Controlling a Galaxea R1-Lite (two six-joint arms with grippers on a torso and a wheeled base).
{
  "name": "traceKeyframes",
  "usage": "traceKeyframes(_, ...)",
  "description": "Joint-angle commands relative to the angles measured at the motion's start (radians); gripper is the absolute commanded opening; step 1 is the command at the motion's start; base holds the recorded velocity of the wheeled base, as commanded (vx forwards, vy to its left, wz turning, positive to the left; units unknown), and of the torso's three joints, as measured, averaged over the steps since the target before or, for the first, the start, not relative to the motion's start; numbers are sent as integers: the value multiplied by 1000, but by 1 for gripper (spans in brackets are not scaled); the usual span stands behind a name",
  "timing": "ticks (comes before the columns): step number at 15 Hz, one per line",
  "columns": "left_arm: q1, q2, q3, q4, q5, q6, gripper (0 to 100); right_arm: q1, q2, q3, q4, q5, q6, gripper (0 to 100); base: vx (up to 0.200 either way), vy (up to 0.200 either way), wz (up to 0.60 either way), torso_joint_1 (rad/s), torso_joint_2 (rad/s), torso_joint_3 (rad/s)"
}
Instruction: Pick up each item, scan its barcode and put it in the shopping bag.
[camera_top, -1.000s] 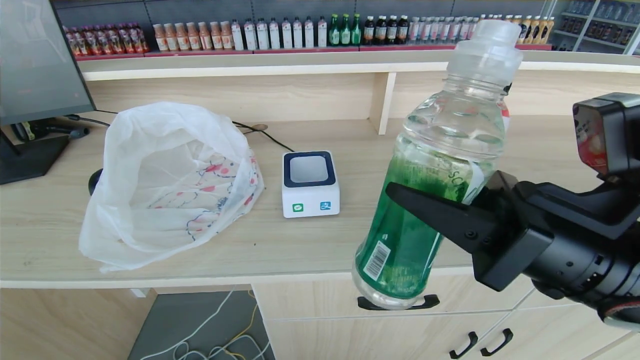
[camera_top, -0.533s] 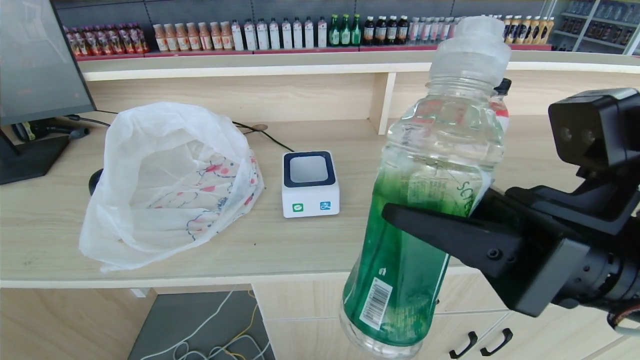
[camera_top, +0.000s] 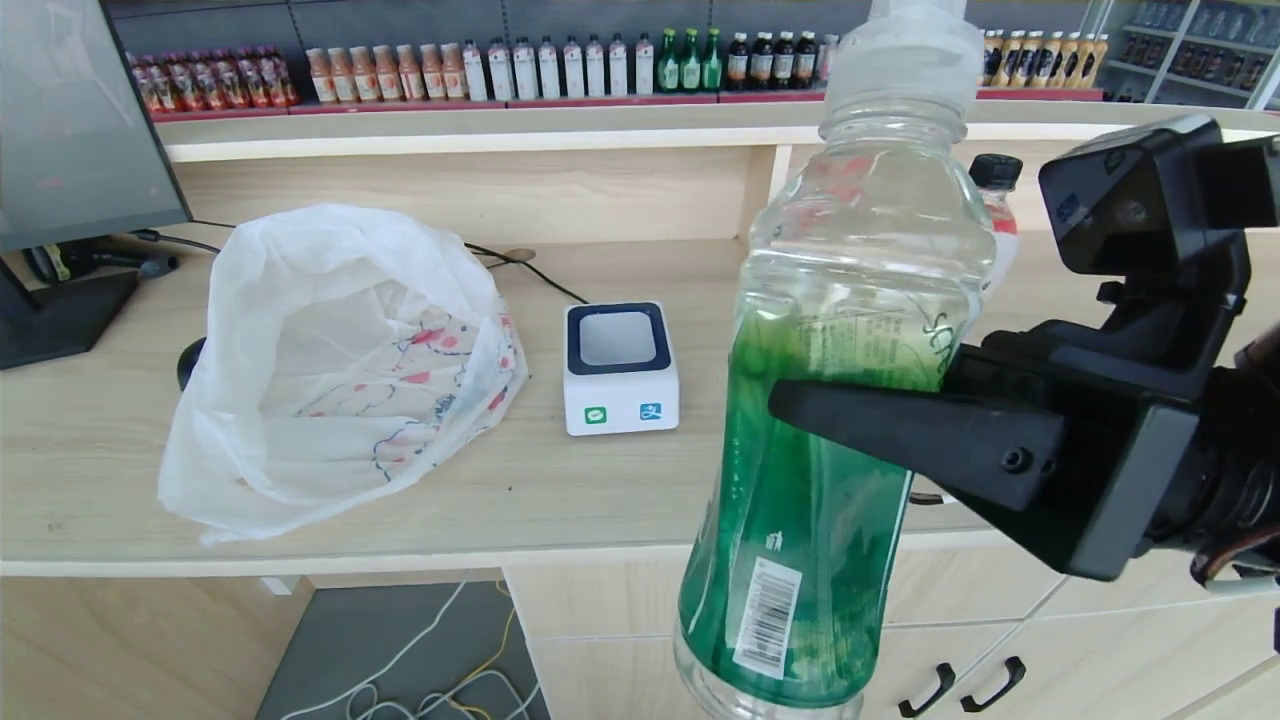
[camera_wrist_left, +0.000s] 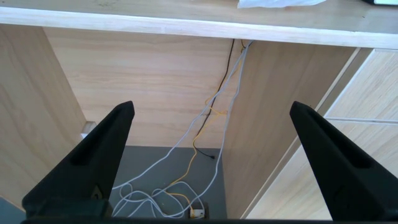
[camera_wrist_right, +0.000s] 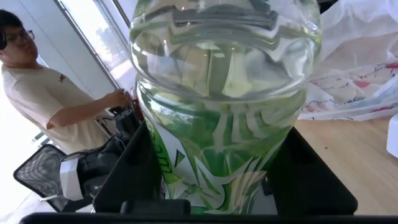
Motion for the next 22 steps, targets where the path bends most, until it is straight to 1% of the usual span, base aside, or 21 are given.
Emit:
traceKeyframes(1,1,0,0,0,0,0,100,-9,36,-30,-1,5,21,0,0,0,0,0,0,0)
traceKeyframes(6,1,0,0,0,0,0,100,-9,69,-132,-1,9,147,0,0,0,0,0,0,0)
traceKeyframes(8,1,0,0,0,0,1,100,-9,74,-150,-1,9,165,0,0,0,0,0,0,0)
traceKeyframes(22,1,0,0,0,0,1,100,-9,82,-142,-18,9,165,0,0,0,0,0,0,0)
